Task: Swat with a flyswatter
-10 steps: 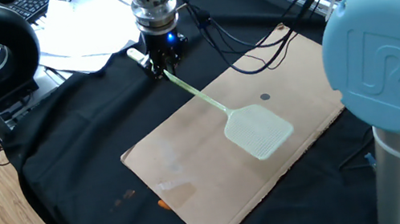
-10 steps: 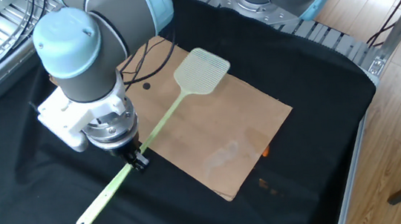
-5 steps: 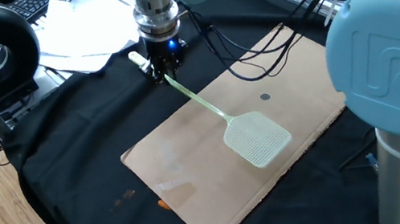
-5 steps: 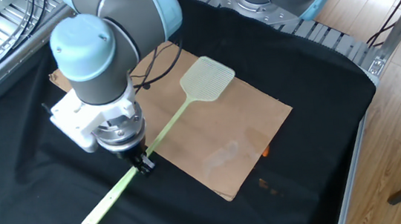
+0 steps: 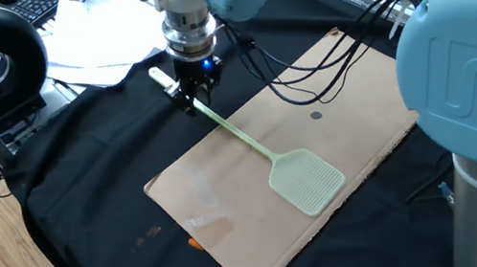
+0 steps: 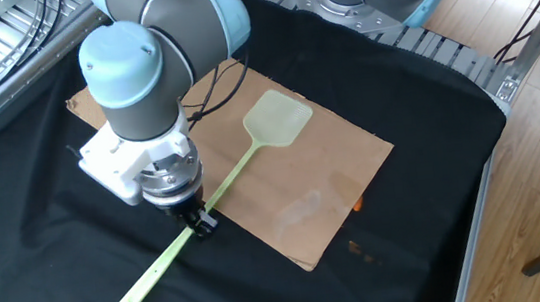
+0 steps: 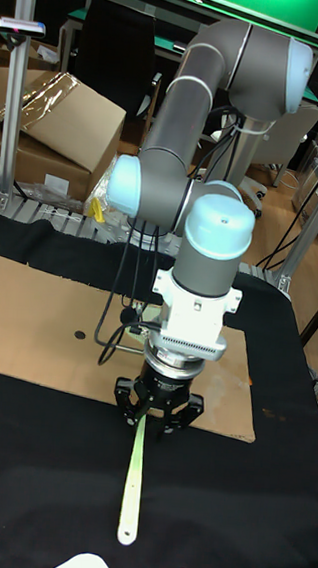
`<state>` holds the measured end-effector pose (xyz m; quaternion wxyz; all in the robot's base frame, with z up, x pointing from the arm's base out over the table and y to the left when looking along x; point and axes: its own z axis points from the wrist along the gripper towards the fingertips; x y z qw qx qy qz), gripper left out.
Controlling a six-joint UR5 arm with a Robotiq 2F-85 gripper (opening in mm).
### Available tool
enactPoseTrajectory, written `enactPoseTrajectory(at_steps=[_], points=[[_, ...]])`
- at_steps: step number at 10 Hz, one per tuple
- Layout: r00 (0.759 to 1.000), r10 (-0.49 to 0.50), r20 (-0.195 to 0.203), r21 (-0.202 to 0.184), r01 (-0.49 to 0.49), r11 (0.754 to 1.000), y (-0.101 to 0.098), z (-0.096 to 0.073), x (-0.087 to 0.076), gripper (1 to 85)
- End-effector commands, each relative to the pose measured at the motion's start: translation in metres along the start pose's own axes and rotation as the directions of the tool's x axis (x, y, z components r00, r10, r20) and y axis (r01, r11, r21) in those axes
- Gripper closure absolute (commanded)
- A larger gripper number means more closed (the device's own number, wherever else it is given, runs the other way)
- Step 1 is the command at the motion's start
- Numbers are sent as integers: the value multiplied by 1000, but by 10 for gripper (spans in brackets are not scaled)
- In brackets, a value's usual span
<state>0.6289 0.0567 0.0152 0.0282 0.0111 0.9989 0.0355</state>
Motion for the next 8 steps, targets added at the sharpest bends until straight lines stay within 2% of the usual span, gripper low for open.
enactPoseTrajectory(at_steps=[1,2,4,6,7,8], points=[[999,-29,-16,-30,29,999,2,-1,4,343],[999,-31,-15,-21,31,999,-5,-4,1,350],[998,-55,-33,65,57,996,-30,-16,-2,390],[997,-61,-39,59,63,996,-32,-29,-6,427],[997,-59,-45,61,61,996,-35,-41,-10,460],[997,-56,-44,86,60,994,-47,-54,-14,567]])
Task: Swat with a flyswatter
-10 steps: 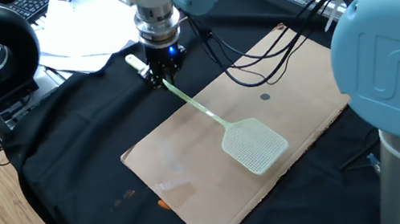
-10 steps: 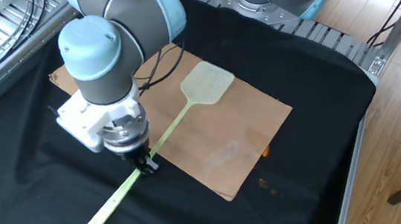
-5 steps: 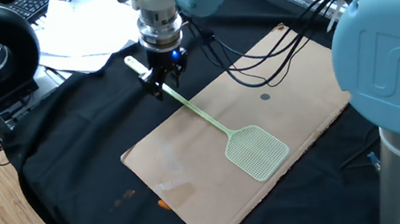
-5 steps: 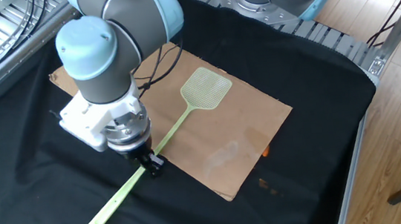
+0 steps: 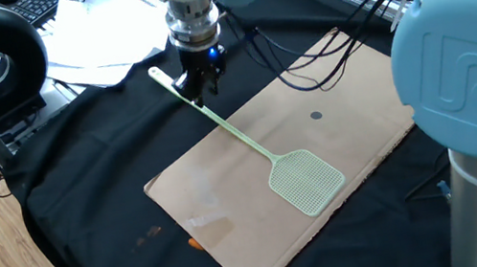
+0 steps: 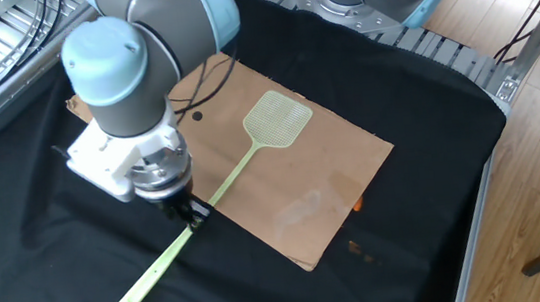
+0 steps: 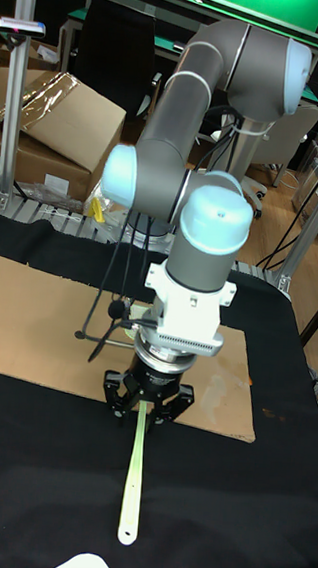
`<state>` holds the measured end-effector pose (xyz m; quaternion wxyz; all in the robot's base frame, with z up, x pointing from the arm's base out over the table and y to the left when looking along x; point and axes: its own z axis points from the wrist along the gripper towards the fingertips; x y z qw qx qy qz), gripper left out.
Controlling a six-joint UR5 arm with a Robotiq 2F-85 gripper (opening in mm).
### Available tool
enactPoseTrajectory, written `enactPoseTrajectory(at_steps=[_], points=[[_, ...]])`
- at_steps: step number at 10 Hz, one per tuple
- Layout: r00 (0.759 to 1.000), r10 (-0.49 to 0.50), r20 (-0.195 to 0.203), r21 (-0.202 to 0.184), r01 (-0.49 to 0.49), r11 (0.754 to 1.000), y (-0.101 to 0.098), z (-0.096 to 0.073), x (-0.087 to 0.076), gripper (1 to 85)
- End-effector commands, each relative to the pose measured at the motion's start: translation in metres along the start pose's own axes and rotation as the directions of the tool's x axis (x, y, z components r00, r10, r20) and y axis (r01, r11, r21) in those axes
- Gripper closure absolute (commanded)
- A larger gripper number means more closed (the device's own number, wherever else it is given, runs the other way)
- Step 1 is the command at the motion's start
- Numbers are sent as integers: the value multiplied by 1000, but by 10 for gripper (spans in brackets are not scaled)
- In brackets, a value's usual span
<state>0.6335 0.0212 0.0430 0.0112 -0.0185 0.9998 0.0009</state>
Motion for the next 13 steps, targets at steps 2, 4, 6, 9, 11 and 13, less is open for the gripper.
enactPoseTrajectory(at_steps=[2,4,6,9,11,13], points=[[1000,9,13,38,-9,999,-40,-38,-7,650],[999,36,10,39,-37,999,-60,-47,2,730],[998,55,31,48,-56,997,-70,-47,5,837],[990,34,138,51,-41,998,-78,-49,-19,840],[992,65,105,59,-72,996,-80,-48,-10,840],[994,88,61,30,-90,996,-77,-41,1,840]])
